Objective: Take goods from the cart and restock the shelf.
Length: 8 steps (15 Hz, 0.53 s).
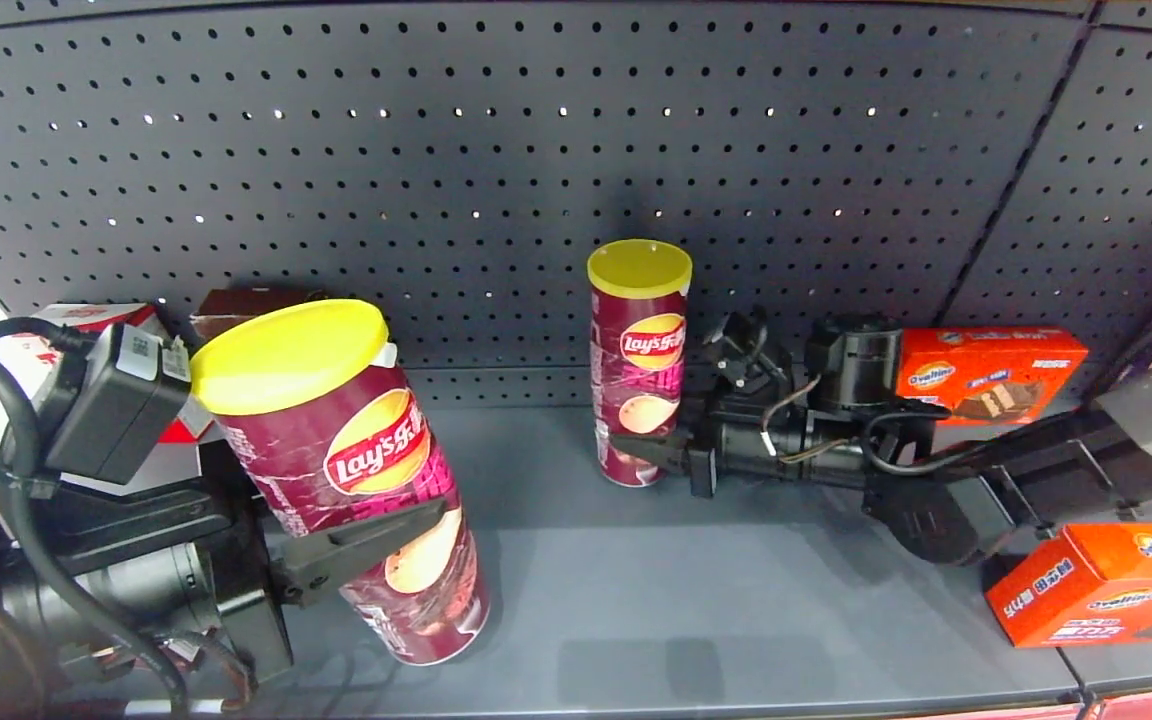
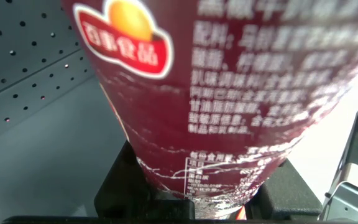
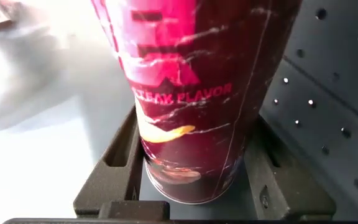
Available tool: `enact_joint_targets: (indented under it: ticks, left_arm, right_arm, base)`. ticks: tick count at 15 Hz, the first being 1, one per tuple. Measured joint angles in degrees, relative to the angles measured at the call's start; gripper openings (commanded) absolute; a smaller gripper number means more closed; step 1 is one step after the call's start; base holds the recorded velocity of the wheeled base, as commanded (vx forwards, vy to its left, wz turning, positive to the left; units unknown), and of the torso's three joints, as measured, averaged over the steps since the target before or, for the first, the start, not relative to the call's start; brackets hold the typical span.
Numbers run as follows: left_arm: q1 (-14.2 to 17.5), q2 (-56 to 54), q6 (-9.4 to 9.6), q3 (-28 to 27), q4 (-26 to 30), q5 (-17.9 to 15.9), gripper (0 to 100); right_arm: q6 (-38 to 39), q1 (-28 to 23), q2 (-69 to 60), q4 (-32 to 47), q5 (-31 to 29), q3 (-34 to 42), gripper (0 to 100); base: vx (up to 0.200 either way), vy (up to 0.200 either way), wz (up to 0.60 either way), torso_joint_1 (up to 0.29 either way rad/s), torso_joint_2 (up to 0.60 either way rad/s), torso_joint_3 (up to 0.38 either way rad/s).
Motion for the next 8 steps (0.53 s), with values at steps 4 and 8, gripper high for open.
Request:
enact_joint_targets:
  ticks: [4, 8]
  left_arm:
    - [0.0, -0.5, 0.10, 0.1, 0.0, 0.0, 0]
    - [0.0, -0.8, 0.12, 0.1, 0.1, 0.0, 0]
  right_arm:
    - [0.2, 3.1, -6.9, -4.0, -1.7, 9.6, 0]
    - [0.4, 8.0, -13.6, -10.7, -4.9, 22.4, 0]
  base:
    - [0.000, 0.000, 0.00, 0.000, 0.00, 0.000]
    - [0.000, 0.000, 0.00, 0.000, 0.00, 0.000]
